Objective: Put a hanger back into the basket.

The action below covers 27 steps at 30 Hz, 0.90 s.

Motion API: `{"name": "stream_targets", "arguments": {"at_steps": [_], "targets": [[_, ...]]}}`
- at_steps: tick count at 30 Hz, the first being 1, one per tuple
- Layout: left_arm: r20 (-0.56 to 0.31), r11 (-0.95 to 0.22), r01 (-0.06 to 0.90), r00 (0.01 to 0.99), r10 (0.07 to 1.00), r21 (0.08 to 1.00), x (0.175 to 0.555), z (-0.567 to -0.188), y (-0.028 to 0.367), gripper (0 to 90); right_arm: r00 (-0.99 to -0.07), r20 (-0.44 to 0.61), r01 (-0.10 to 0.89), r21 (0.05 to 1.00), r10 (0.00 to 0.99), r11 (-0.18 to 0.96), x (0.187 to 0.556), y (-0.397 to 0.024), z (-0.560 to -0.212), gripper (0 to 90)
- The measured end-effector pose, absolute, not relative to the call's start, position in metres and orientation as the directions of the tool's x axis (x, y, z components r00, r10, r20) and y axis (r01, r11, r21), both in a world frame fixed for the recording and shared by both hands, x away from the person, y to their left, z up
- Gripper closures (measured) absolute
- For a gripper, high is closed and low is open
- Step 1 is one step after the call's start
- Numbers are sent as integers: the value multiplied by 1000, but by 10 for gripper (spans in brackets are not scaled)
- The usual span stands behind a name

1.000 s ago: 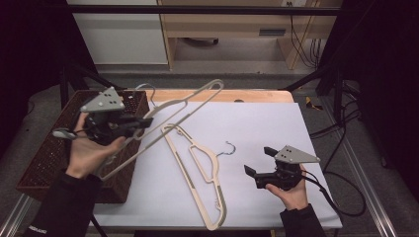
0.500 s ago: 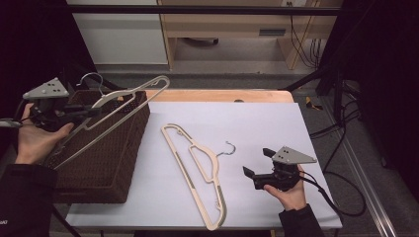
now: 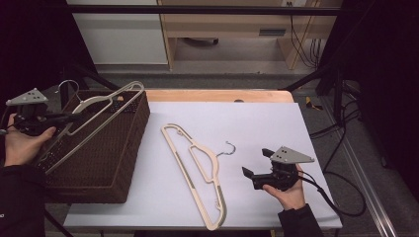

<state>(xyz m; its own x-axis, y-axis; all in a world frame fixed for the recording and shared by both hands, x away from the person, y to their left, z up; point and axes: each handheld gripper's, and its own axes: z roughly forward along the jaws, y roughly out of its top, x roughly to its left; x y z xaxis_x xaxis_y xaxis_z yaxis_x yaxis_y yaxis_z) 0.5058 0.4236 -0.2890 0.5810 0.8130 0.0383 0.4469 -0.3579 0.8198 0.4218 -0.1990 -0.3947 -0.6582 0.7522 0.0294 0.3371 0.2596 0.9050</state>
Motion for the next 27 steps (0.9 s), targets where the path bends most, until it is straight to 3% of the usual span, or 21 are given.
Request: {"name": "stream_targets", "arguments": {"at_steps": [12, 27], "targets": [[-31, -346, 552, 562, 827, 759, 506, -333, 436, 858, -661, 33, 345, 901, 750, 263, 423, -197, -396, 78], [-61, -247, 697, 385, 921, 673, 515, -372, 446, 817, -665, 59, 362, 897, 745, 253, 425, -190, -401, 71]]}}
